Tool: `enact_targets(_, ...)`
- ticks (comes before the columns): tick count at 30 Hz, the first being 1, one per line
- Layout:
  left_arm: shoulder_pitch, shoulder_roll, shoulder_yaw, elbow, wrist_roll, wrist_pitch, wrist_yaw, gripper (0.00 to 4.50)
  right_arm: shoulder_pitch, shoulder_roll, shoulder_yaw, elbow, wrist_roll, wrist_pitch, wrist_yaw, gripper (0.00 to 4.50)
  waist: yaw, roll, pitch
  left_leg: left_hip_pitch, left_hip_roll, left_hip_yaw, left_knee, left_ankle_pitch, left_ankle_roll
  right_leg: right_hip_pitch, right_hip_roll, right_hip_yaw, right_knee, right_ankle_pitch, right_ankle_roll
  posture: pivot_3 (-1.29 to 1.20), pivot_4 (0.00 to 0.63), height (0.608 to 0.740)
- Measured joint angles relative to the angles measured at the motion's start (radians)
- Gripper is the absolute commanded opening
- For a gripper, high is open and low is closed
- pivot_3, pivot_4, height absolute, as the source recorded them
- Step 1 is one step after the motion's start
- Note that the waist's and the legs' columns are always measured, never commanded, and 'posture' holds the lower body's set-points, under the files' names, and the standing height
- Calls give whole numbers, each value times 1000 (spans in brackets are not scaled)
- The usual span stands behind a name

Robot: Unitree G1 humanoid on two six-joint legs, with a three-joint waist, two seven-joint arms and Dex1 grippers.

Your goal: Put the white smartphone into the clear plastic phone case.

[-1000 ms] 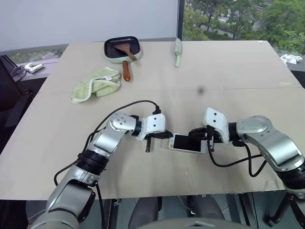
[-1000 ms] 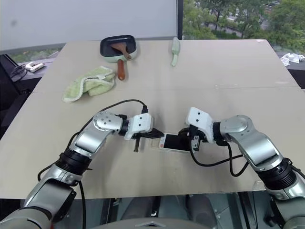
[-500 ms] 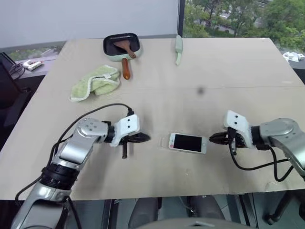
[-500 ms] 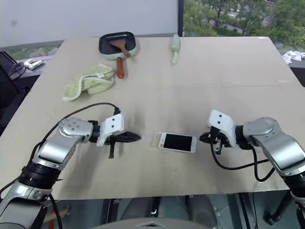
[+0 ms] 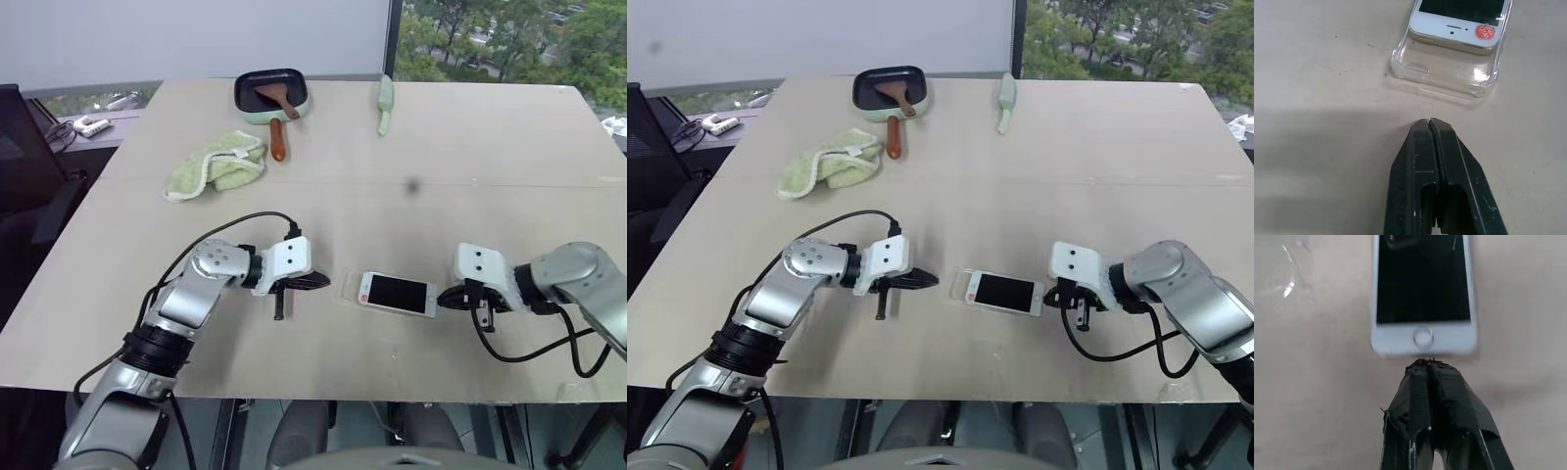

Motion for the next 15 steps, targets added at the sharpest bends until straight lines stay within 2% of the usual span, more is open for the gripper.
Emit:
enact_targets(4,-13,-40,-6,-1,25,17,7,0,-16,2,21,-2,-10,6,0,39,8,0,0,0,-3,-4,2,0,0,4,-3,-4,-1,-1,1,0,150,740)
enact_targets(8,-22,-135,-43,-6,26,64,32,0,-35,8,35,-3,-18,21,-1,39,6,0,0,0,-5,-6,6,0,2,7,-4,-5,-1,-1,2,0,150,740)
enact_targets(15,-30,-160,-42,-7,28,109,40,0,-55,27,52,11,-62,43,-5,39,-2,1,0,0,-4,-7,6,0,2,7,-3,-7,0,-1,2,0,150,740)
